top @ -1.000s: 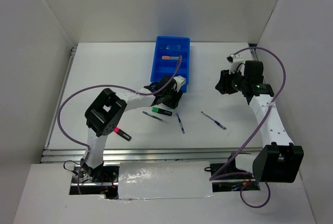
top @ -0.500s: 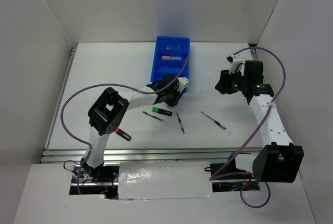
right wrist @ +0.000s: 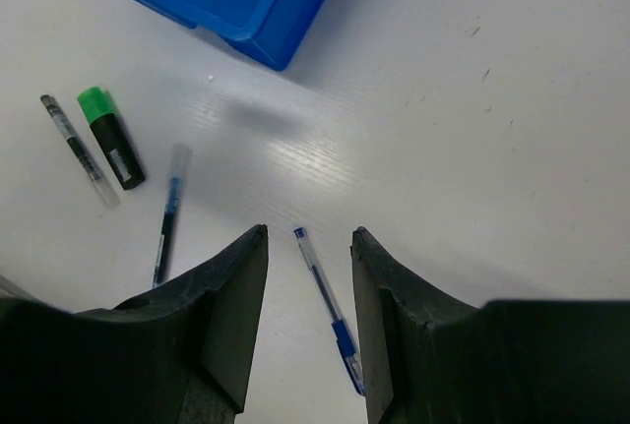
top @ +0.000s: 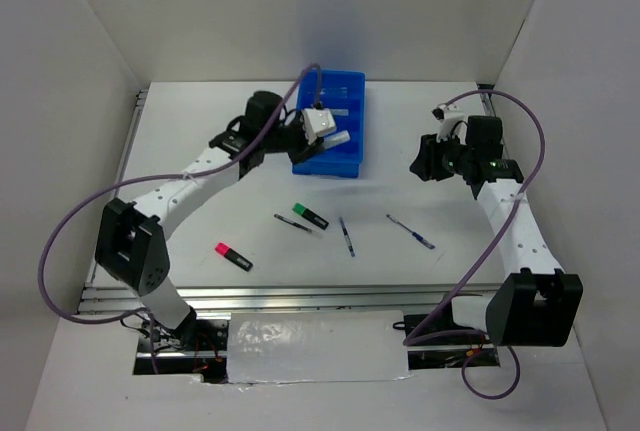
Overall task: Sort the stationery into containers
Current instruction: Place the stationery into the container
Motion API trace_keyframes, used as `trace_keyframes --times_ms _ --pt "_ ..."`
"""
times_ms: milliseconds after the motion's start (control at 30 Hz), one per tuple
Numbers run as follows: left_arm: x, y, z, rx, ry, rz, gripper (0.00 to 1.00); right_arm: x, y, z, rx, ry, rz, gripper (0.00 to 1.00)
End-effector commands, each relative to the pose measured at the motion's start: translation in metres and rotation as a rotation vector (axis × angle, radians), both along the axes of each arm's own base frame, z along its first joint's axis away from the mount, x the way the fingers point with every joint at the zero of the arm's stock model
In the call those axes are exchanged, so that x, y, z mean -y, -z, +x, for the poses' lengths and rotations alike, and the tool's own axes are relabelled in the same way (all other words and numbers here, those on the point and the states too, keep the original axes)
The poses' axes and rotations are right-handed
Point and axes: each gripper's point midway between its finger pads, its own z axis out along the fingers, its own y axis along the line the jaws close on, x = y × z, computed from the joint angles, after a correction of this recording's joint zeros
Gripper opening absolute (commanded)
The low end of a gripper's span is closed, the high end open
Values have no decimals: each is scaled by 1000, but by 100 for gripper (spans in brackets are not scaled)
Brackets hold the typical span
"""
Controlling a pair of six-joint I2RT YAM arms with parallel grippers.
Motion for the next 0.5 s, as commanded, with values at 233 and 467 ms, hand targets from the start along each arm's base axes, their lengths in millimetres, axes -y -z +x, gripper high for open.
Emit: trace_keyframes --times_ms 233,467 --pt "-31 -24 144 362 78 158 4 -6 -16 18 68 -16 15 47" --pt "-17 0 201 504 89 176 4 -4 -13 19 69 -6 19 47"
